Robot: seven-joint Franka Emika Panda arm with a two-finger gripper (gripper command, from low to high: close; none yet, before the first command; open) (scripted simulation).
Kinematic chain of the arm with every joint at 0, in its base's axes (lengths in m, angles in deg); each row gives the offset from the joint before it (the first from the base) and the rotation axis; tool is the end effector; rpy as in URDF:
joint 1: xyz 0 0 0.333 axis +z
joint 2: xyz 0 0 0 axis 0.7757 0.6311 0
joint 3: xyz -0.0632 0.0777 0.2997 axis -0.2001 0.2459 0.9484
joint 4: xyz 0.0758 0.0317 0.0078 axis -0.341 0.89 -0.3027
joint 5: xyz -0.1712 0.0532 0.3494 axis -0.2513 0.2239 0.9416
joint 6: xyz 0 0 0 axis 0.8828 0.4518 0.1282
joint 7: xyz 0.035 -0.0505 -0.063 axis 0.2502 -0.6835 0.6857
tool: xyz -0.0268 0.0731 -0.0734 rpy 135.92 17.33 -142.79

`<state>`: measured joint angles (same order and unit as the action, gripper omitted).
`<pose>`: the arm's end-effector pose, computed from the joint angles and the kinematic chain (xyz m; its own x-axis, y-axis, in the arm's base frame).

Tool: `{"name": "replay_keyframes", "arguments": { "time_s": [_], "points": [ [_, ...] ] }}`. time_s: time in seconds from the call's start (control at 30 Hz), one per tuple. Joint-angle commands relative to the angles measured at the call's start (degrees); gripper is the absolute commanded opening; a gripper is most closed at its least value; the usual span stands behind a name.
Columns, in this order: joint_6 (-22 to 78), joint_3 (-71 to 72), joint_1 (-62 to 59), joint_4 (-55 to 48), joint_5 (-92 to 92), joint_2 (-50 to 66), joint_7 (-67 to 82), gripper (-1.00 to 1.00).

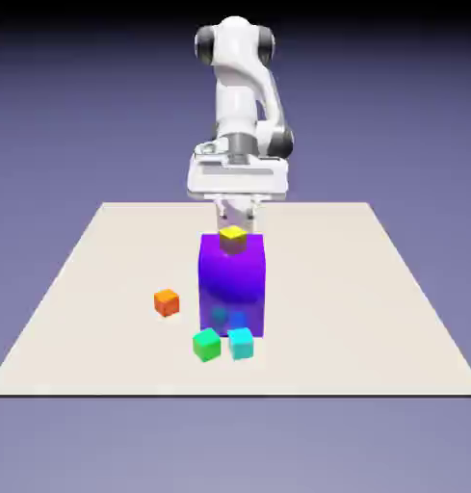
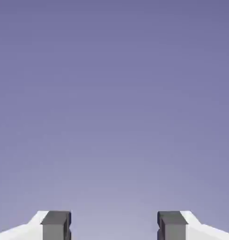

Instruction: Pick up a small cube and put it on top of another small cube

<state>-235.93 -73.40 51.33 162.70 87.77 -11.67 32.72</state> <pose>0.3989 -0.0033 0.4477 0.5287 -0.7061 0.4711 -0.5212 -0.7081 -0.4764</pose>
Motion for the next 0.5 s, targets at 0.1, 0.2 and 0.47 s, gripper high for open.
{"name": "replay_keyframes", "arguments": {
  "time_s": [0.1, 0.2, 0.47],
  "points": [
    [8.7, -2.3, -0.7, -5.1, 4.4, 8.3, -2.7, 0.0],
    [15.2, -4.0, -1.3, -8.8, 7.8, 14.5, -4.7, 0.0],
    [32.6, -8.5, -2.8, -18.9, 16.6, 31.1, -10.0, 0.0]
  ]
}}
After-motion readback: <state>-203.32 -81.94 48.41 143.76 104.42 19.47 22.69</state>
